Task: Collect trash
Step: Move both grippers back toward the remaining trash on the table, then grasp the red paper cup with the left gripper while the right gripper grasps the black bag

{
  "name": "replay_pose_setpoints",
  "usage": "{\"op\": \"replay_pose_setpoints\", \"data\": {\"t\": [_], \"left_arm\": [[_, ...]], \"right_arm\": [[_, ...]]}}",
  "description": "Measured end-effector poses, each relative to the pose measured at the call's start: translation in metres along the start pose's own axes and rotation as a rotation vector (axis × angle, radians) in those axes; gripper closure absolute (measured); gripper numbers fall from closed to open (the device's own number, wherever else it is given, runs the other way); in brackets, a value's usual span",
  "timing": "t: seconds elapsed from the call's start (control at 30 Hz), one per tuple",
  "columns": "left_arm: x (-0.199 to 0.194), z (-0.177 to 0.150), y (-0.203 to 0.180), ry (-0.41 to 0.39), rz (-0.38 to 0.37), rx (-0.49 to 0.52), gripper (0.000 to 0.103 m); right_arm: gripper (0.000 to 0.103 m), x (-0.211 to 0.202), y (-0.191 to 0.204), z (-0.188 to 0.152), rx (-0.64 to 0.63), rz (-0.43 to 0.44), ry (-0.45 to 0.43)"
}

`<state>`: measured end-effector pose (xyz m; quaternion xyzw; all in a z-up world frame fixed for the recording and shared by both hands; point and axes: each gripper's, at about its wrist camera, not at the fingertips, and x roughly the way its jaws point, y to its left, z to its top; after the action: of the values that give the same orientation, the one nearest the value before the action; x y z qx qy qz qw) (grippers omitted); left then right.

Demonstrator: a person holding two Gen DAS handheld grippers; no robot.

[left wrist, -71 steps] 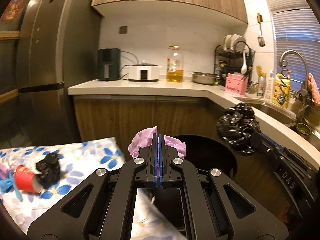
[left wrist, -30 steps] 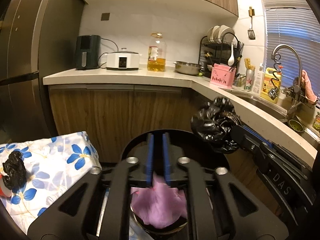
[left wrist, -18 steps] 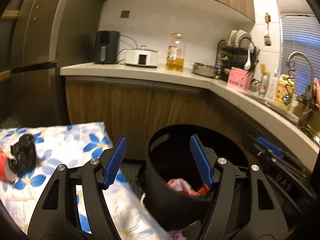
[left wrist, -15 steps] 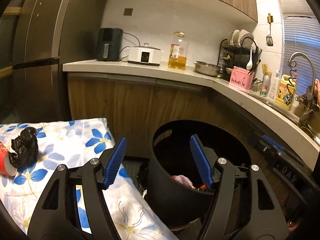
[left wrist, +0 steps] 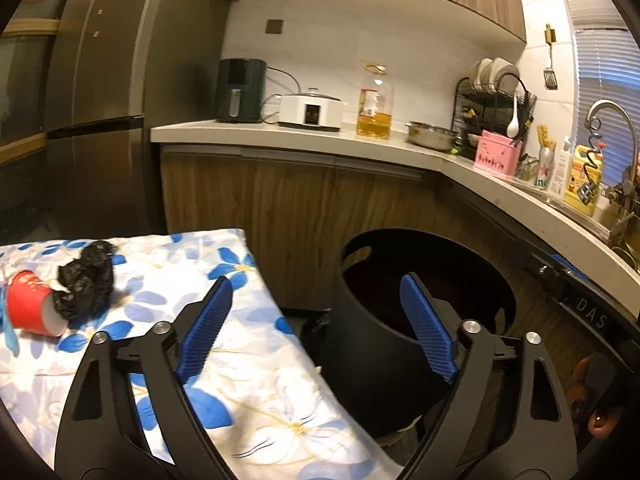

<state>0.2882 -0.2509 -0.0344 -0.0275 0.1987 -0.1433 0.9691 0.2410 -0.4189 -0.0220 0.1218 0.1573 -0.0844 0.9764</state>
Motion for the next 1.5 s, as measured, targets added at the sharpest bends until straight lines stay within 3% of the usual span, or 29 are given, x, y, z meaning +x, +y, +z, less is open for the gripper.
{"op": "replay_pose_setpoints", "data": {"t": [0.17,0.57,0.8,1.17,1.5], "left_arm": [[-0.022,0.002,0.027,-0.035,0.059,-0.030,0.007],[-0.077,-0.013,0.135,-0.082,0.283,-0.074,0.007],[-0.088,-0.017,0.192,-0.086,0.356,-0.122,0.007],[-0.064,-0.018,0.248,-0.042,0.347,-0.164,0.007],[-0.032,-0.018,0.263,0.043,0.293,-0.129,0.007]], "right_arm": [[0.024,-0.011,0.015,0.001,-0.010,0.020,-0.024],[0.023,-0.020,0.102,-0.020,-0.072,0.154,-0.016],[0.023,-0.013,0.160,-0.035,-0.101,0.241,0.011],[0.023,0.014,0.230,-0.055,-0.146,0.336,0.063],[0.023,0.037,0.257,-0.062,-0.158,0.359,0.093]]}}
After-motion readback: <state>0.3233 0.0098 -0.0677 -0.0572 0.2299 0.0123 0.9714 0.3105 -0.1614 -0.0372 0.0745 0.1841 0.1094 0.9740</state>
